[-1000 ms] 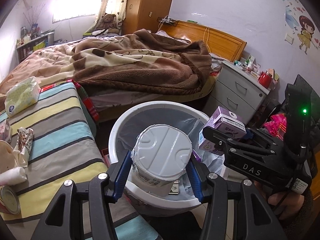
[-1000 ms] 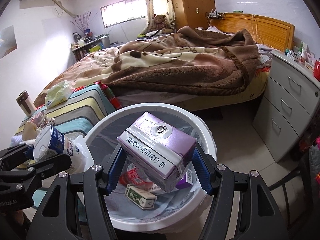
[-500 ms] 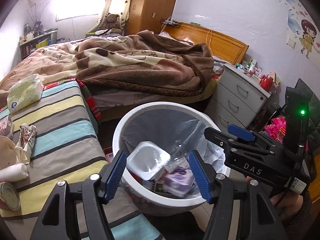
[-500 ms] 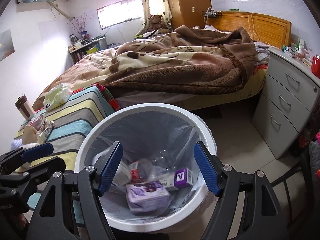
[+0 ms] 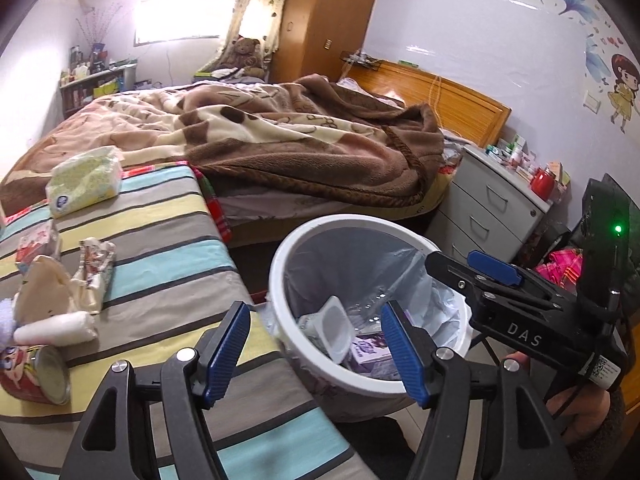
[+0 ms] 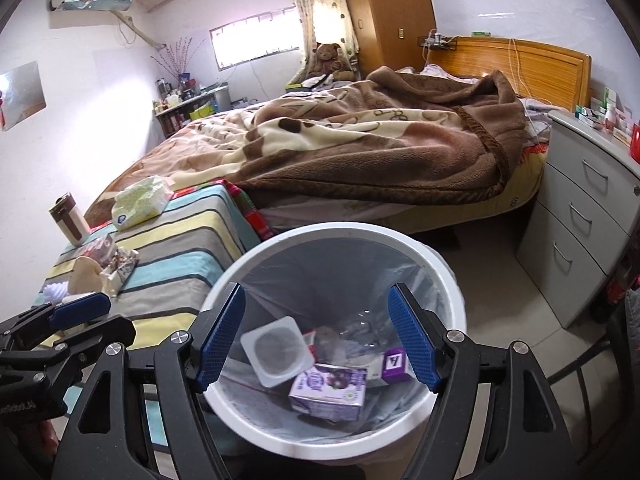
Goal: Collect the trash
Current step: 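Move both open grippers back over the items on the bedspread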
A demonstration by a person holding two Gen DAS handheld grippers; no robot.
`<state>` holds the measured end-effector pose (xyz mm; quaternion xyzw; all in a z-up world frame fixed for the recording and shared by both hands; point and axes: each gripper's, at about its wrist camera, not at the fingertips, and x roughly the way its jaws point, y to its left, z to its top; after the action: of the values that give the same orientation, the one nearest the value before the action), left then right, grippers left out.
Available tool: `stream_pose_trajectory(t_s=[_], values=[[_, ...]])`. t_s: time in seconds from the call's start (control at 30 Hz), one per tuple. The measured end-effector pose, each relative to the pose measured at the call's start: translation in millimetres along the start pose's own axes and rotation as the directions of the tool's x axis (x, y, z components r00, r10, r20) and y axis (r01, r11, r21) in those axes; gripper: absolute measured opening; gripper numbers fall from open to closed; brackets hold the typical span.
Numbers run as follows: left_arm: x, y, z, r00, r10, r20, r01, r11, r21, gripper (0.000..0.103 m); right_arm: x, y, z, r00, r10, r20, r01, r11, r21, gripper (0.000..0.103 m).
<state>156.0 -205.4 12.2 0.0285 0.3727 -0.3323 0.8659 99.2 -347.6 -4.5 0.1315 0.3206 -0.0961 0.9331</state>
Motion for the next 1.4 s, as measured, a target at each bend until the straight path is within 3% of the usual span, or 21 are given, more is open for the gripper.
stream_pose_trajectory(t_s=[0.43,0.7,1.03,1.4], values=[[-30.2,37.1,-10.9,0.998,0.059,0.034,-0.057,0.997,-0.049,0.067,0.3,37.1,-1.0,0.997,0.067,0.026,-0.066,0.997,-0.043,0.075],[-54.0,73.1,-25.2,0.989,0.137,0.059,-0.130,0.986,-0.102,0.067,5.8,67.5,-5.9,0.990,0.144,0.015,-0.142,0.986,-0.088,0.075],[-75.7,123.3,-45.5,0.968,0.245,0.053,-0.231,0.954,-0.190,0.067,20.6,109.7,-10.6,0.977,0.211,-0.042,-0.215,0.964,-0.155,0.075],[-83.3,175.7,-64.2,0.938,0.346,0.008,-0.330,0.900,-0.285,0.068,38.8,142.8,-15.9,0.962,0.249,-0.113,-0.268,0.941,-0.204,0.075]])
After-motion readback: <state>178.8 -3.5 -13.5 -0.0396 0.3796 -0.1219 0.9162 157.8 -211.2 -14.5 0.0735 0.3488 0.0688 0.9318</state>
